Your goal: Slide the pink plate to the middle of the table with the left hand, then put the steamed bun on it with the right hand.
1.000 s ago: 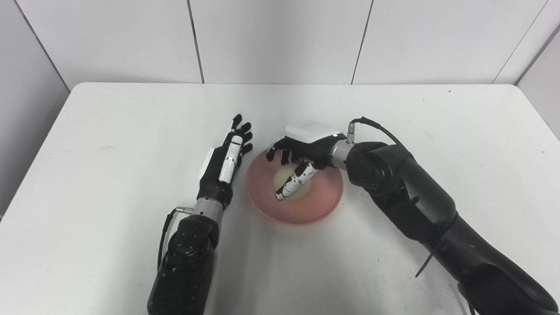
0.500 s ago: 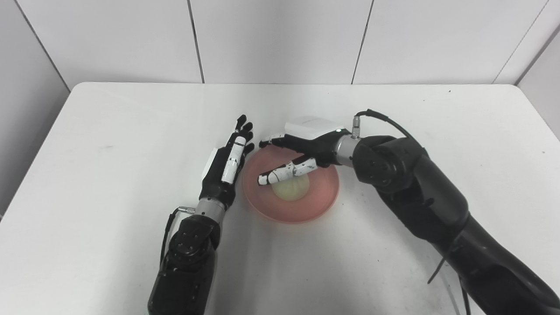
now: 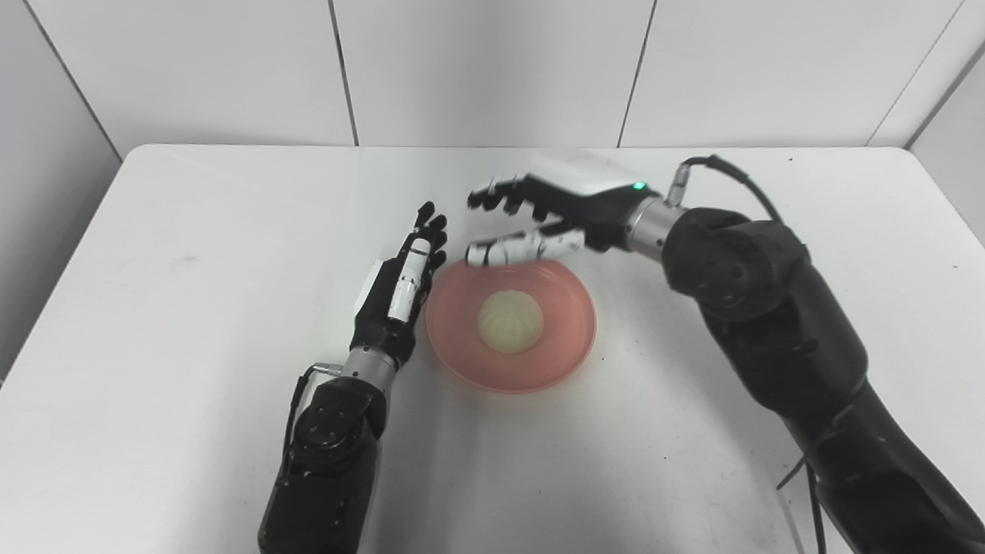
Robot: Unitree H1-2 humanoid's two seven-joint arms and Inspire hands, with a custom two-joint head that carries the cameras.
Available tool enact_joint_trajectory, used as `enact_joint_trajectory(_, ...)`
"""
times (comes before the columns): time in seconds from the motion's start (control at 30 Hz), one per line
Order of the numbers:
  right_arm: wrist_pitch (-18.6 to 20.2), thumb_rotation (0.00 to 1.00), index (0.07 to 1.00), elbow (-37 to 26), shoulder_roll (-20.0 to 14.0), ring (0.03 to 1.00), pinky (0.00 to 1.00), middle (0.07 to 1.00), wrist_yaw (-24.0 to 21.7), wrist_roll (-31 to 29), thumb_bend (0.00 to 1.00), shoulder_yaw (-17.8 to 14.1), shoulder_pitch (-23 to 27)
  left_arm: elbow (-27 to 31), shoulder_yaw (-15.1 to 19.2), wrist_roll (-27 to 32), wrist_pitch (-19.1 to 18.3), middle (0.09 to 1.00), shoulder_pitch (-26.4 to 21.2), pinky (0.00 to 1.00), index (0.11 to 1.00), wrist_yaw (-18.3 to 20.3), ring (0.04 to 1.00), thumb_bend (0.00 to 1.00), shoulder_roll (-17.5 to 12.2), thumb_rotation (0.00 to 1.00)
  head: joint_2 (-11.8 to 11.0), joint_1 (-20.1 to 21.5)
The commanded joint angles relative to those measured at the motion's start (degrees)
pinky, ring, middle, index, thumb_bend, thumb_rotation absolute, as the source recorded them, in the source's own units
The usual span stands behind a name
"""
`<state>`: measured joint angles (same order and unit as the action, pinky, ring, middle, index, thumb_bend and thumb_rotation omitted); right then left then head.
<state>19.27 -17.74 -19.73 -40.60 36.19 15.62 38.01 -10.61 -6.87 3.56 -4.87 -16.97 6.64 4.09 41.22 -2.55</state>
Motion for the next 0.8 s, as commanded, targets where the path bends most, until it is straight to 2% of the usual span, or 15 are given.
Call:
enact_joint_trajectory(0.0, -3.0, 1.0, 0.745, -1.4, 1.4, 0.642, 0.58, 0.714, 6.5, -2.4, 0.63, -3.1, 0.1, 1.0, -0.5, 0.2, -1.8, 0.977, 0.8, 1.0, 1.0, 0.8, 0.992, 0.42, 0.2, 1.0, 0.0, 0.1)
enact_joint_trajectory(0.07, -3.4, 1.0, 0.755, -1.5, 2.8, 0.61, 0.55, 0.686, 10.6, -5.2, 0.6, -6.3, -1.9, 1.4, -0.4, 0.0, -2.1, 0.977, 1.0, 1.0, 1.0, 0.6, 0.992, 0.43, 0.1, 1.0, 0.0, 0.2)
enact_joint_trajectory(0.17, -3.0, 1.0, 0.796, -1.0, 5.3, 0.634, 0.58, 0.699, 15.8, -9.5, 0.56, -10.6, -5.5, 2.0, -0.4, -0.3, -1.9, 0.975, 1.3, 1.0, 1.0, 0.4, 0.987, 0.41, -0.1, 1.0, -0.1, 0.5)
enact_joint_trajectory(0.27, -1.5, 1.0, 0.844, -0.3, 7.7, 0.706, 0.62, 0.77, 19.2, -12.7, 0.56, -13.6, -8.9, 2.9, -0.3, -0.5, -1.8, 0.974, 1.8, 0.99, 1.0, 0.4, 0.973, 0.4, -0.3, 1.0, -0.2, 0.5)
enact_joint_trajectory(0.37, -0.4, 1.0, 0.923, 0.4, 9.1, 0.807, 0.73, 0.865, 21.2, -15.5, 0.61, -15.1, -11.5, 3.8, -0.2, -0.5, -1.9, 0.976, 2.4, 0.98, 1.0, 0.4, 0.971, 0.4, -0.5, 1.0, -0.3, 0.7)
enact_joint_trajectory(0.43, -1.9, 1.0, 0.977, 2.0, 10.9, 0.909, 0.84, 0.949, 23.4, -19.0, 0.62, -16.7, -13.6, 4.5, -0.2, -0.4, -2.1, 0.976, 2.9, 1.0, 1.0, 0.4, 0.98, 0.42, -0.6, 1.0, -0.4, 0.8)
enact_joint_trajectory(0.53, -5.2, 1.0, 0.998, 3.9, 12.7, 0.989, 0.97, 0.995, 26.5, -22.4, 0.61, -18.0, -16.1, 5.8, -0.1, -0.3, -2.4, 0.978, 3.7, 1.0, 1.0, 0.4, 0.983, 0.41, -0.6, 1.0, -0.5, 0.9)
enact_joint_trajectory(0.77, -15.5, 1.0, 1.0, 7.6, 14.7, 1.0, 1.0, 1.0, 32.2, -25.7, 0.56, -17.3, -21.0, 6.7, 0.8, -0.4, -1.1, 0.985, 5.3, 1.0, 1.0, -0.6, 0.996, 0.4, 0.1, 1.0, -0.6, 0.8)
